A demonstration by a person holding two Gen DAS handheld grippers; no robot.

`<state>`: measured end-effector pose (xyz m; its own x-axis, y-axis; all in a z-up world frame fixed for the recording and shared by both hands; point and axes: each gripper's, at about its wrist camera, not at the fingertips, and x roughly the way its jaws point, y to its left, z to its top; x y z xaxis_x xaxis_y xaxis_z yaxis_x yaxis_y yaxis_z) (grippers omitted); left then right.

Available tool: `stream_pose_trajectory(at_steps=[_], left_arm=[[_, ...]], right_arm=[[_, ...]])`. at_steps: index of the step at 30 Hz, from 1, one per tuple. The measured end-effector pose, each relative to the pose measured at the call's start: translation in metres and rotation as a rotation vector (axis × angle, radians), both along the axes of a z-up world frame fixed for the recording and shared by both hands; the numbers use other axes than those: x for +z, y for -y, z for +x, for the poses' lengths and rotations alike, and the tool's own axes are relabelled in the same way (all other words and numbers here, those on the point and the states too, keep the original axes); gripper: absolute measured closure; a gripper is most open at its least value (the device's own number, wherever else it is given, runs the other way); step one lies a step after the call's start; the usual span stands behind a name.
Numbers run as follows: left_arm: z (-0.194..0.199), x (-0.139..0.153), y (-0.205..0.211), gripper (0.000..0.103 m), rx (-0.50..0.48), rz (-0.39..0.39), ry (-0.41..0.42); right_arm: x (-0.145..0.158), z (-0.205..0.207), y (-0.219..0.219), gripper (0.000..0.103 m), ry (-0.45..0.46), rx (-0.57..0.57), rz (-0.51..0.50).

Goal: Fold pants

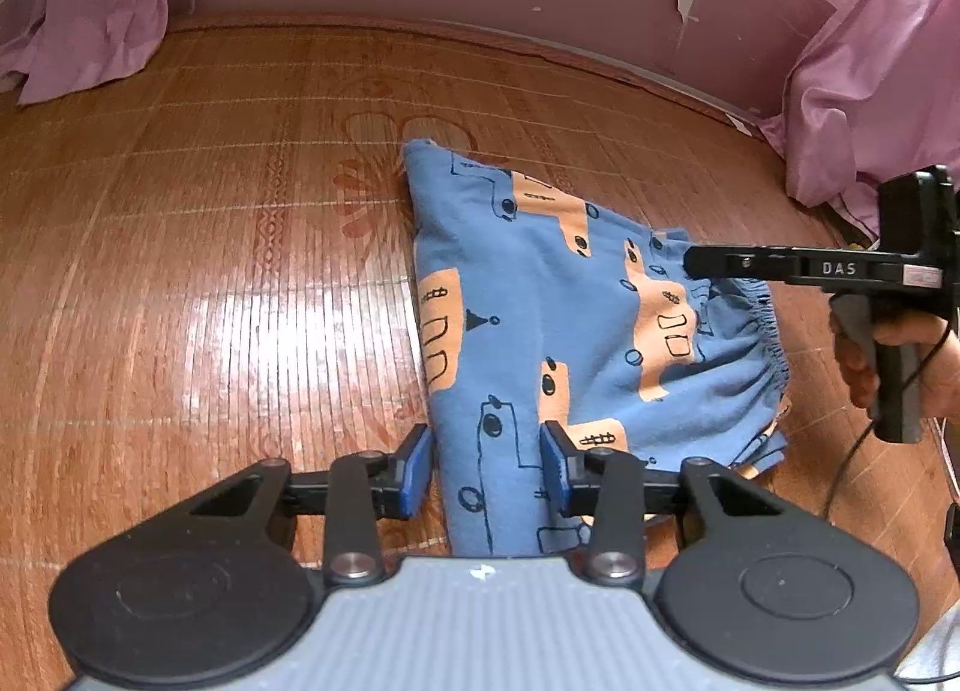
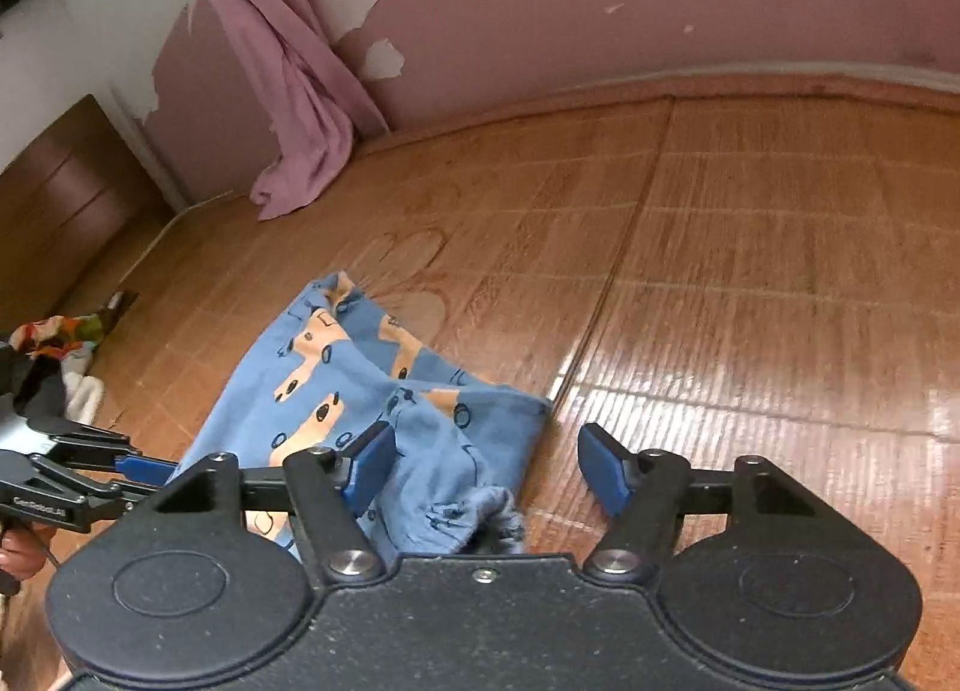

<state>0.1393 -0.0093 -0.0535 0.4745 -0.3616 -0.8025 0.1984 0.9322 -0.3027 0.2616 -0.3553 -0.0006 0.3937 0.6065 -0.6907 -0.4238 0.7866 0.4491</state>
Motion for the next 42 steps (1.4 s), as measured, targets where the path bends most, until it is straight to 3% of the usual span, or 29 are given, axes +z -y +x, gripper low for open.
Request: stream_pose_trajectory(at_steps=[4, 8, 17, 22, 25, 31, 35, 38, 40, 42], left_arm=[[0.0, 0.0, -0.002, 0.063, 0.007, -0.015, -0.01], [0.0, 0.0, -0.002, 0.065, 0.014, -0.021, -0.015], [-0.001, 0.001, 0.003, 0.066, 0.027, 0.006, -0.01], [0.001, 0.002, 0.003, 0.066, 0.021, 0.027, -0.01], [0.003, 0.001, 0.003, 0.066, 0.018, 0.036, -0.008], [0.005, 0.001, 0.003, 0.066, 0.012, 0.04, -0.006], [0.005, 0.001, 0.001, 0.065, 0.002, 0.04, -0.005], [0.005, 0.001, 0.0, 0.064, 0.003, 0.034, -0.006], [0.005, 0.001, -0.003, 0.063, 0.008, 0.025, -0.01], [0.006, 0.001, -0.004, 0.065, 0.012, 0.018, -0.015]], right_arm=[[0.003, 0.0, -0.004, 0.045, -0.002, 0.046, 0.01], [0.007, -0.001, -0.011, 0.07, 0.015, 0.078, -0.03], [0.008, -0.006, -0.008, 0.081, -0.004, 0.033, -0.006], [0.011, -0.019, -0.016, 0.082, 0.016, -0.033, -0.039], [0.011, -0.019, -0.013, 0.078, 0.001, -0.045, -0.008], [0.004, -0.015, -0.004, 0.065, -0.043, -0.073, 0.045], [0.0, -0.018, -0.004, 0.048, -0.051, -0.065, 0.079], [0.001, -0.02, -0.008, 0.044, -0.043, -0.051, 0.089], [0.0, -0.02, -0.01, 0.045, -0.038, -0.048, 0.079], [0.001, -0.022, -0.014, 0.07, -0.013, -0.055, 0.025]])
